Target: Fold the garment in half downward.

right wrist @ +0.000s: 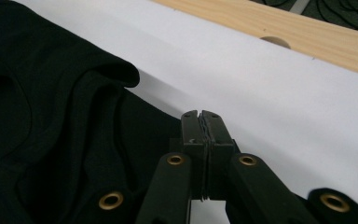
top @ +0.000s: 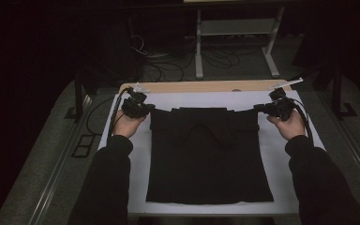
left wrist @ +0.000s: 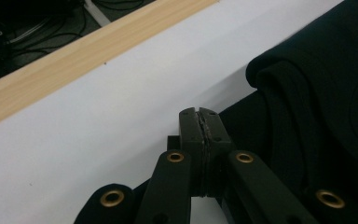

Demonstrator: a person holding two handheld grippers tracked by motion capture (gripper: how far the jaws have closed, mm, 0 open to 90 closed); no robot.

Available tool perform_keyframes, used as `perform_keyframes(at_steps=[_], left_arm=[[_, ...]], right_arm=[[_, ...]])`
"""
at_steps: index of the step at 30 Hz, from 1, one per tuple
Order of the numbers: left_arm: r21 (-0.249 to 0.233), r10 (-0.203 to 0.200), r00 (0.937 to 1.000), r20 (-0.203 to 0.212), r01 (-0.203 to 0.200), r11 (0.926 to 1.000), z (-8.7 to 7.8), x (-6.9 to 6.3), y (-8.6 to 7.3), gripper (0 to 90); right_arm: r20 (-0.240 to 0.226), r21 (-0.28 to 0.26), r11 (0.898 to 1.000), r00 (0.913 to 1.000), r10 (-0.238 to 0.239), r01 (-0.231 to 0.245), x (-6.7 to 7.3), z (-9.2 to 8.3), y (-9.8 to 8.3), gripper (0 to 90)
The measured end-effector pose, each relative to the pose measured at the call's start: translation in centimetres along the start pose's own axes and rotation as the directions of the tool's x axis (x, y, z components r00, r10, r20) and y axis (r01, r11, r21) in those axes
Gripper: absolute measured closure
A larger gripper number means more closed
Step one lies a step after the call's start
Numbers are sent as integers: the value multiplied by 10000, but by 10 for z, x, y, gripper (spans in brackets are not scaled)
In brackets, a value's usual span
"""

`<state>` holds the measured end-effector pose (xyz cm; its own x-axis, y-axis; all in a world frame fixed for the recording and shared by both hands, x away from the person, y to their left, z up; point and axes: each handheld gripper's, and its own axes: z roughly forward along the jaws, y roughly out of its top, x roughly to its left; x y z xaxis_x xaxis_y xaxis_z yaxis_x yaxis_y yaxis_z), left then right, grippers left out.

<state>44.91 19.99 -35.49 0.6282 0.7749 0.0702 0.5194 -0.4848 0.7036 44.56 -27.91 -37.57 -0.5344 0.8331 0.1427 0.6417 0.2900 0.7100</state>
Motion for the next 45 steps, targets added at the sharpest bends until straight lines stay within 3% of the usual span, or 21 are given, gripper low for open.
perform_keyframes(at_steps=[6,13,28,45], left_arm=[[-246,-102,9999,-53,101,9996,0,2,7,886],[-283,55,9997,-230,-62,9996,-1,4,13,886],[-658,-348,9987,-361,324,9973,7,14,19,885],[66,-465,9989,-78,465,9989,31,16,11,884]], right_arm=[[124,-177,9997,9998,182,-180,-5,2,8,879],[247,-328,9991,9993,294,-286,-9,1,14,879],[570,-422,9989,9982,209,-185,-10,3,28,879],[371,79,9995,9989,299,-302,-11,25,24,878]])
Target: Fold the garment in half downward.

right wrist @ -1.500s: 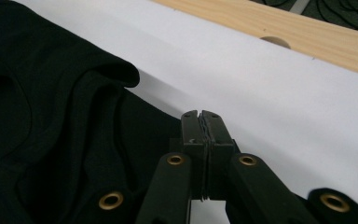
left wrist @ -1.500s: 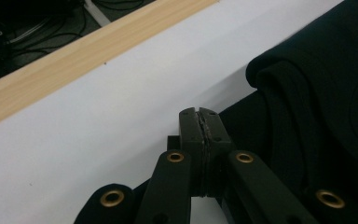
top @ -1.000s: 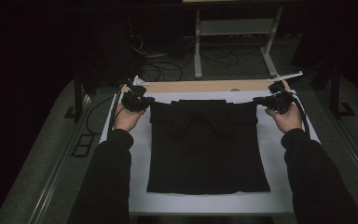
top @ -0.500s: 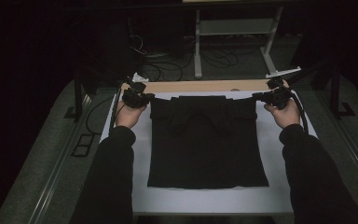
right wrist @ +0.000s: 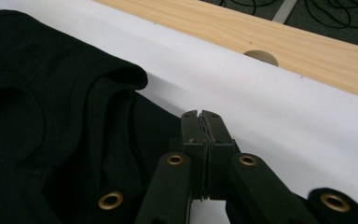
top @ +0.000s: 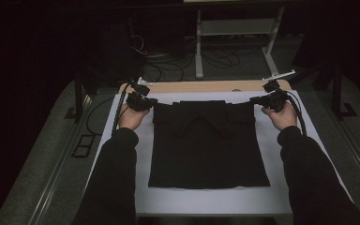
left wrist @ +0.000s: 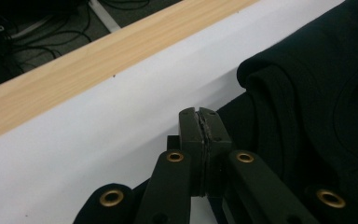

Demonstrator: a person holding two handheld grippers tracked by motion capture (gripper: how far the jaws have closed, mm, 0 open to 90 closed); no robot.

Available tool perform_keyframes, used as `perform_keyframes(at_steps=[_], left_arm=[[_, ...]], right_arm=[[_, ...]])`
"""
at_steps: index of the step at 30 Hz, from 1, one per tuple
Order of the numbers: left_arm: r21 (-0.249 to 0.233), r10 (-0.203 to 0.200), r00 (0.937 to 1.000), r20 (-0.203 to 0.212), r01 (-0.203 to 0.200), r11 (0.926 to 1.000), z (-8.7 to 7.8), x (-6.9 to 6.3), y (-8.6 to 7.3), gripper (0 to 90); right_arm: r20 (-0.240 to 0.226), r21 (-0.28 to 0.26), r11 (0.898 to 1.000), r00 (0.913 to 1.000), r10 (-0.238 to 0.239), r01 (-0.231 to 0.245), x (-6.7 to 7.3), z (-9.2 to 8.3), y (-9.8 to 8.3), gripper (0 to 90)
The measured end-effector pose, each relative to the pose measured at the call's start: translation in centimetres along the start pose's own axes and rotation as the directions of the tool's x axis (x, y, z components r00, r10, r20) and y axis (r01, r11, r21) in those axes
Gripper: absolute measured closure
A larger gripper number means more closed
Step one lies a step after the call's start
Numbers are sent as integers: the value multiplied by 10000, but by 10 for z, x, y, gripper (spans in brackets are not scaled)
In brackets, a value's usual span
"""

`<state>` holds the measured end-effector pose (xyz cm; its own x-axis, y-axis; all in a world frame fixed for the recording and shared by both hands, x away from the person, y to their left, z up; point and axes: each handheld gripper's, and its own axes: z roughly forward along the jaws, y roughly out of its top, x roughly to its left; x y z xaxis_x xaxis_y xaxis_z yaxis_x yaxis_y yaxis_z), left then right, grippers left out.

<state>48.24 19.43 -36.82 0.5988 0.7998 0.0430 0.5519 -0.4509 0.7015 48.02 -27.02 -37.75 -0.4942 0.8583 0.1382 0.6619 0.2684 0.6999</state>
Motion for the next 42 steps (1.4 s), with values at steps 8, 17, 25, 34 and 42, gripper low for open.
perform_keyframes(at_steps=[8,17,25,34,42], left_arm=[[195,-81,10000,57,80,9998,9,-1,-8,883],[248,-286,9995,166,282,9993,16,0,-16,879],[371,-811,9954,517,792,9962,26,4,-24,838],[558,-848,9952,479,821,9951,24,5,-29,606],[247,-1128,9908,752,1113,9935,11,6,-27,433]], right_arm=[[-95,364,9993,10000,-1,4,-1,9,-4,871],[-125,608,9981,9999,-30,38,0,18,-8,869],[-115,791,9968,9999,74,-65,2,31,-14,791],[359,525,9985,9992,-161,142,7,30,-13,575],[225,193,9998,9997,49,-54,11,25,-11,366]])
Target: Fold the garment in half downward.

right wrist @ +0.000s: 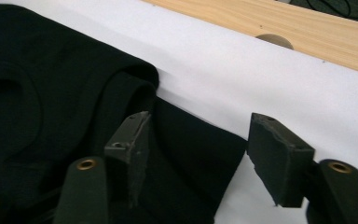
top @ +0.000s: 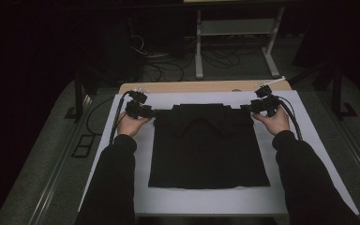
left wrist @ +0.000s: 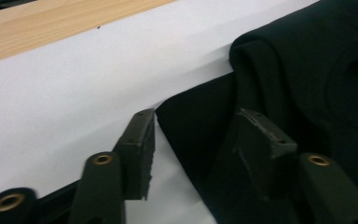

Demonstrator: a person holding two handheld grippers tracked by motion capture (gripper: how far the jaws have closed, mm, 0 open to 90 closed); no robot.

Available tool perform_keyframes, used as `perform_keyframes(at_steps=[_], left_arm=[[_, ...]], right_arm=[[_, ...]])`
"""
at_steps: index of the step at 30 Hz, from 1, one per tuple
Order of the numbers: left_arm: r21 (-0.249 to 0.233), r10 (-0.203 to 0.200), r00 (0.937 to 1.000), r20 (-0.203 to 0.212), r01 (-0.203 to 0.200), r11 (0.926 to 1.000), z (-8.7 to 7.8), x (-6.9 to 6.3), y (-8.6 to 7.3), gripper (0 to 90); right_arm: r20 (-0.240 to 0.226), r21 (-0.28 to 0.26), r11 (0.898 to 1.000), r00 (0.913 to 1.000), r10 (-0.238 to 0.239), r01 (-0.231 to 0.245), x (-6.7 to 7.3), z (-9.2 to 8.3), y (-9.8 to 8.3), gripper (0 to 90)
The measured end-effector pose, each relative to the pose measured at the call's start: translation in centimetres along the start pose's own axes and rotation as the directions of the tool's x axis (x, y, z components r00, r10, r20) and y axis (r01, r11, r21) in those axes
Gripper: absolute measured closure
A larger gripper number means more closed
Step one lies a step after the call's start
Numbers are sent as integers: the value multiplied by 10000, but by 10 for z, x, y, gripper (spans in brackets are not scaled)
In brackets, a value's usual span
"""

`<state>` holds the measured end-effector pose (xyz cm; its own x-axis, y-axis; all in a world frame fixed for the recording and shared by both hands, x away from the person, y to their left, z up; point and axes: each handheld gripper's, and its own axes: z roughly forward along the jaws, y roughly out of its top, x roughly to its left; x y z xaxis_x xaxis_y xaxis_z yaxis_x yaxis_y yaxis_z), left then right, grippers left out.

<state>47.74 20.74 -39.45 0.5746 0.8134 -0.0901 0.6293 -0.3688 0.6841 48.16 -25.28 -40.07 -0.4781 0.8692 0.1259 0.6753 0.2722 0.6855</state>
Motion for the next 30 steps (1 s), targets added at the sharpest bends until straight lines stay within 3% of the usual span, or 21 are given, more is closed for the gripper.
perform_keyframes(at_steps=[3,7,9,11,16,30], left_arm=[[-245,-132,9998,154,136,9996,-6,-2,1,369],[-456,-250,9990,371,267,9986,-13,-6,0,216],[-545,-411,9969,666,447,9975,-15,-7,0,146],[-702,-442,9960,773,497,9963,-18,-8,0,117],[-801,-387,9966,723,445,9958,-20,-16,2,0],[-1464,263,9916,1266,-75,9892,-35,-39,1,0]], right_arm=[[-64,-12,10000,10000,-1,1,2,-3,1,297],[-182,-287,9996,9998,30,-35,7,-9,1,175],[-211,-395,9992,9998,35,-44,9,-12,0,130],[-247,-502,9987,9997,-19,6,12,-16,-2,102],[-298,-340,9993,9994,-189,178,16,-23,-3,0],[-1124,-596,9977,9928,-403,337,34,-36,-14,0]])
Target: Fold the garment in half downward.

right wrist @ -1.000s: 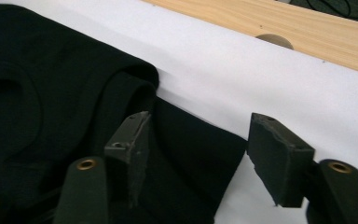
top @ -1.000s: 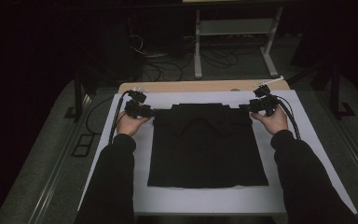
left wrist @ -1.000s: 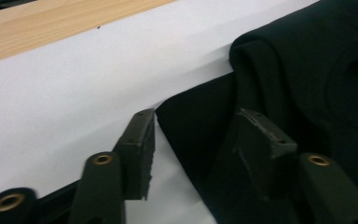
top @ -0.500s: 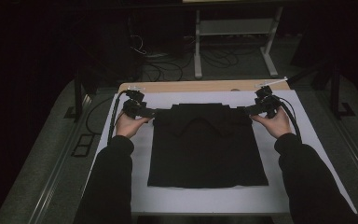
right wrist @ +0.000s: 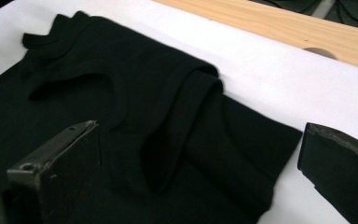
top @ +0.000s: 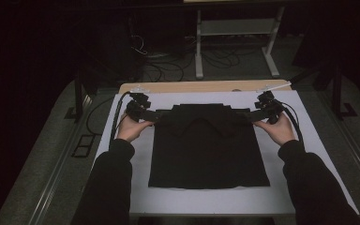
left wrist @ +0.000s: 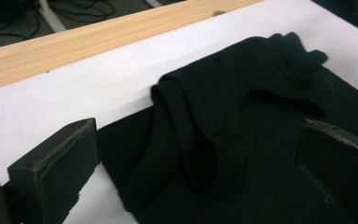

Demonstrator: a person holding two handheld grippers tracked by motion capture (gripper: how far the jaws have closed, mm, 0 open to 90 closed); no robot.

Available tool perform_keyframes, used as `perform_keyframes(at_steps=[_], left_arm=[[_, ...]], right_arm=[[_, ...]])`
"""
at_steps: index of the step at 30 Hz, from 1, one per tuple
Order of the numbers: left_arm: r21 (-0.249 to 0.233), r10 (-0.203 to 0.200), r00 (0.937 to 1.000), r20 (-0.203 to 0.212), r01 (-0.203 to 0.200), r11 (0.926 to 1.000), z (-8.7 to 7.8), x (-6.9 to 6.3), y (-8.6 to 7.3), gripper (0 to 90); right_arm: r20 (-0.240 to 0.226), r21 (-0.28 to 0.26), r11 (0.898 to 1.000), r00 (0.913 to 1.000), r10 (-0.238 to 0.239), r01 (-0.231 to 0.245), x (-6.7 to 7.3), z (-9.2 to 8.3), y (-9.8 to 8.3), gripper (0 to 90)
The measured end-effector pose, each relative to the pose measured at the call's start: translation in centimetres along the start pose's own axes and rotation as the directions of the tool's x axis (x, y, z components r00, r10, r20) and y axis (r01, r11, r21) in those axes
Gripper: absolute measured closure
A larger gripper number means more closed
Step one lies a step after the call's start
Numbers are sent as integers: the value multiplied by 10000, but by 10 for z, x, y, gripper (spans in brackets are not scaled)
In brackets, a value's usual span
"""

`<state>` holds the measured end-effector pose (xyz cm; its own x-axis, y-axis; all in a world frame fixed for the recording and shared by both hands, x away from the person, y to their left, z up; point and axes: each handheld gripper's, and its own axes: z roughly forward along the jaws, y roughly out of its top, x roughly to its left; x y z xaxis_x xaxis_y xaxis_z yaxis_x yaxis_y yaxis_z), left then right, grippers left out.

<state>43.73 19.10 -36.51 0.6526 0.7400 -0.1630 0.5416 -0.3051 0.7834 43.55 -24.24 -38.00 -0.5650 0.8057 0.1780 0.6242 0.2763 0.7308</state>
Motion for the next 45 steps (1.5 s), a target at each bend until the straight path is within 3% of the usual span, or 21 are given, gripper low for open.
perform_keyframes(at_steps=[2,8,17,24,31,40,45], left_arm=[[-41,124,9999,33,-124,9999,-1,-2,-2,0],[-170,-35,9996,276,40,9998,1,-3,-9,0],[-169,-133,9986,505,141,9998,8,-3,-19,0],[-33,-41,9976,684,43,10000,18,-6,-21,0],[105,-192,9975,681,185,9998,29,-6,-23,0],[261,-504,9942,955,481,9985,40,-7,-26,80],[285,-611,9942,890,587,9979,45,-6,-28,131]], right_arm=[[-20,50,9999,9999,-157,157,4,2,-2,0],[-300,206,9983,9981,-534,540,16,9,-7,0],[-647,239,9970,9953,-722,739,30,19,-10,0],[-809,297,9971,9944,-681,707,30,27,-16,40],[-959,103,9981,9936,-602,615,29,30,-15,157],[-927,219,9986,9946,-457,479,26,35,-14,236],[-979,312,9987,9945,-359,392,25,39,-15,266]])
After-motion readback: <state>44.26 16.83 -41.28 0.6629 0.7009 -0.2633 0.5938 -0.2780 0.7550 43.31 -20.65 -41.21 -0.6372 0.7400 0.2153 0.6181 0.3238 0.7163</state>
